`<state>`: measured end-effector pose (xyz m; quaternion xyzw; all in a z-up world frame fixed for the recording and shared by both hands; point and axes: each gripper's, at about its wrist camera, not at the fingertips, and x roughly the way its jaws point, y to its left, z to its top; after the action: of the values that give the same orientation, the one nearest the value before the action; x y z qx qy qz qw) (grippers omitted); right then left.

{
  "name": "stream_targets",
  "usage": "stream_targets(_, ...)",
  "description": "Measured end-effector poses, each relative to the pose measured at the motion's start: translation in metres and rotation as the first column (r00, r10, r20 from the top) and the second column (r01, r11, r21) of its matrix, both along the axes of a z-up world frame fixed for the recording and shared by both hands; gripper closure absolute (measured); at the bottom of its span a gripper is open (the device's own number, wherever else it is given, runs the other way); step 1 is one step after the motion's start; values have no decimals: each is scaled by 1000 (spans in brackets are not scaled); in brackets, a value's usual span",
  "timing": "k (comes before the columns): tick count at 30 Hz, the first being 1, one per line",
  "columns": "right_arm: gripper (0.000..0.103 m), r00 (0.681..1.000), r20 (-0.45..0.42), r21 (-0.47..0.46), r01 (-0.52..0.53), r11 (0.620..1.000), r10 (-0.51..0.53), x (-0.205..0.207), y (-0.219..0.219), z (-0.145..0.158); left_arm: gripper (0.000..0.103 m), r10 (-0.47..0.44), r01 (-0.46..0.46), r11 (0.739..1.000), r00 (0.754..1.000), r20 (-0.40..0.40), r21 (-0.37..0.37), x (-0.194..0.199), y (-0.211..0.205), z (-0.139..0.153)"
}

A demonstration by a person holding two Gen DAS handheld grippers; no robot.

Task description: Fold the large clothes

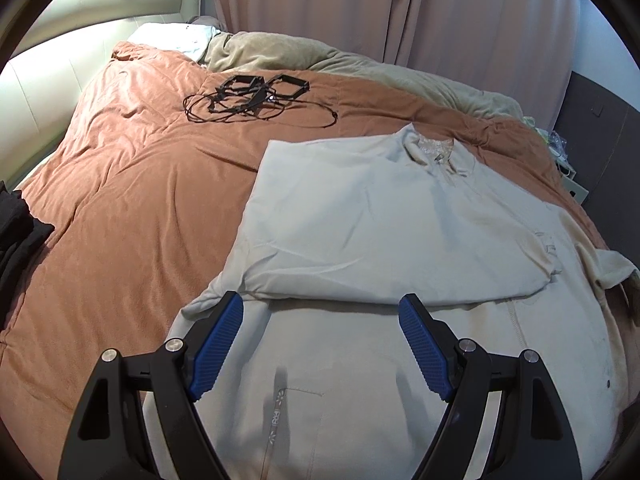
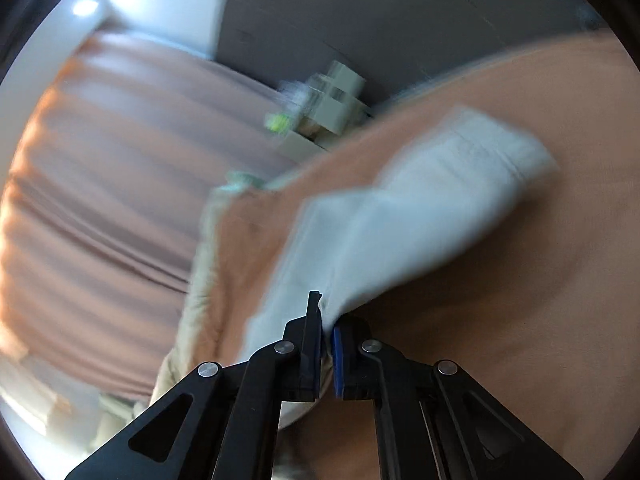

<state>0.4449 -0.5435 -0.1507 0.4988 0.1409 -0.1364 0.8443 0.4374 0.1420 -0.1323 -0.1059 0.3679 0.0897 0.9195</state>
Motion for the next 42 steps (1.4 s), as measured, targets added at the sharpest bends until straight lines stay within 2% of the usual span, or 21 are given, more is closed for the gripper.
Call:
stream_targets(3, 97, 997, 52, -99, -47, 994, 53, 2, 29, 41, 22, 11, -11, 1000, 1000, 26, -26, -2, 4, 6)
stream_targets(6, 98, 991, 29, -184, -126, 975, 133, 21, 63, 71, 22, 21, -18, 997, 999, 40, -70, -2, 11, 7)
stream_targets(12, 98, 971, 1, -303, -226, 926, 237, 53, 126, 130, 22, 45, -40, 996, 997, 55, -84, -3, 21, 10)
stream_targets(15, 98, 952, -28, -376, -293, 879, 306, 67, 172, 151, 22, 53, -43, 990, 996, 72, -136, -7, 29, 14)
stream_targets(17, 98, 932, -64, -429, -349, 833, 357, 78, 207, 162, 22, 62, -50, 986, 995, 78, -156, -7, 34, 15)
stream_targets(19, 98, 904, -107, -488, -411, 770, 415, 89, 248, 169, 22, 67, -53, 984, 994, 81, -170, -7, 38, 16)
stream_targets(22, 98, 856, -178, -562, -494, 664, 486, 103, 306, 167, 22, 73, -59, 984, 994, 82, -166, -9, 39, 17)
stream_targets(27, 98, 763, -301, -555, -627, 546, 572, 121, 383, 130, 22, 70, -54, 984, 993, 91, -168, -14, 41, 21)
stream_targets(30, 98, 685, -395, -522, -715, 464, 612, 134, 419, 93, 22, 72, -57, 984, 993, 88, -169, -14, 43, 21)
stream_targets(32, 92, 619, -483, -449, -783, 432, 620, 140, 441, 61, 22, 72, -56, 982, 994, 85, -179, -12, 44, 20)
stream_targets(33, 87, 589, -498, -412, -806, 424, 636, 140, 440, 50, 22, 71, -55, 982, 994, 84, -181, -12, 44, 19)
stream_targets(34, 70, 548, -503, -355, -836, 418, 669, 139, 443, 35, 22, 70, -55, 982, 994, 82, -182, -11, 44, 19)
stream_targets(35, 49, 534, -495, -331, -845, 420, 685, 133, 441, 27, 22, 70, -55, 982, 994, 80, -180, -11, 44, 18)
stream_targets(36, 41, 531, -484, -312, -847, 430, 696, 127, 439, 21, 22, 69, -54, 982, 994, 79, -179, -11, 43, 18)
stream_targets(37, 33, 542, -462, -305, -841, 448, 703, 121, 435, 15, 22, 67, -52, 983, 995, 76, -178, -11, 42, 17)
stream_targets(41, 32, 574, -422, -242, -817, 523, 702, 114, 411, 17, 22, 54, -40, 984, 996, 72, -176, -12, 39, 17)
stream_targets(42, 32, 597, -404, -231, -799, 555, 693, 112, 404, 22, 22, 52, -38, 984, 996, 74, -175, -12, 39, 17)
